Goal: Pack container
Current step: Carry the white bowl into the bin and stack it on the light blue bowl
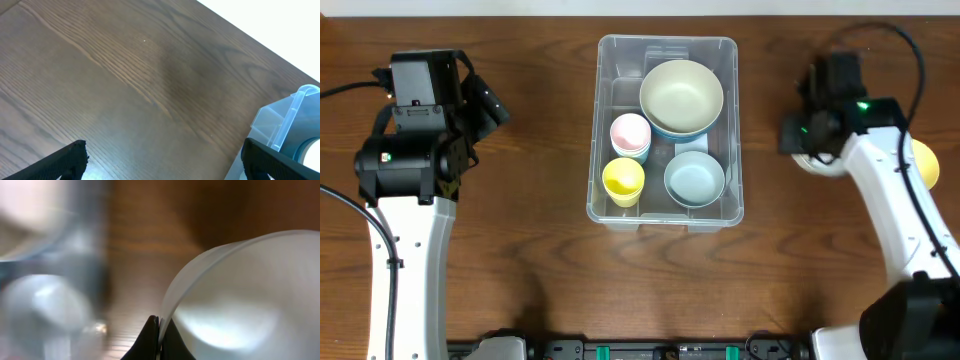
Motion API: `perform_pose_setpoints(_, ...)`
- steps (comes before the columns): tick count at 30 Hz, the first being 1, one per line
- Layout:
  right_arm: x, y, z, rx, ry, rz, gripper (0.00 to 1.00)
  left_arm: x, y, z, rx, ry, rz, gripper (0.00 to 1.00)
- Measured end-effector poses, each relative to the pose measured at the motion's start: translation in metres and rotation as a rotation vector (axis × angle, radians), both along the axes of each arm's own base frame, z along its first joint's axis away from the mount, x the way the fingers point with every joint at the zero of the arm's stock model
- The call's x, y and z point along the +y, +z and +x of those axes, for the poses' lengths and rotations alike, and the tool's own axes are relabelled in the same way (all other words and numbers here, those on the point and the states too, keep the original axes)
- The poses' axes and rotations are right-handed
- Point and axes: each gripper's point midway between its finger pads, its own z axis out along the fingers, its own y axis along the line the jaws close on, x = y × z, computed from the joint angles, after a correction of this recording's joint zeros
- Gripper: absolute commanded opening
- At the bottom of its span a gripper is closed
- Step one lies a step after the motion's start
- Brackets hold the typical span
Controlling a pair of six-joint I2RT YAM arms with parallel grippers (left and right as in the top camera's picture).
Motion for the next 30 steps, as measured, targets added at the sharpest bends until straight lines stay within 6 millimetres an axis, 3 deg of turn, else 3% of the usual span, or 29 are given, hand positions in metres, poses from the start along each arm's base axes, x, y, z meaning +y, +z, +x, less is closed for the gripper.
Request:
perform_pose_setpoints(4,0.062,0.049,0.005,-0.109,0.206,-0.013,0.01,0.0,0.0,0.0,0.0,0.0,0.0,0.98)
perform_pose_setpoints(7,0.104,0.072,-0.004,-0.167,0.345,-0.045,0.01,0.0,0.0,0.0,0.0,0.0,0.0,0.98)
perform_pose_setpoints(10,0.139,0.076,-0.02,-0.186,0.469,-0.076,0.01,0.0,0.0,0.0,0.0,0.0,0.0,0.98)
perform_pose_setpoints(16,0.194,0.063,-0.056,-0.169,0.687,-0.141,0.01,0.0,0.0,0.0,0.0,0.0,0.0,0.98)
perform_pose_setpoints(21,0.209,0.025,-0.075,-0.062,0.775,-0.256,0.01,0.0,0.0,0.0,0.0,0.0,0.0,0.98)
perform_pose_setpoints(26,0.197,-0.018,-0.086,0.103,0.794,-0.356,0.01,0.0,0.0,0.0,0.0,0.0,0.0,0.98)
perform_pose_setpoints(30,0.195,-0.036,-0.085,0.153,0.776,-0.384,0.01,0.0,0.0,0.0,0.0,0.0,0.0,0.98)
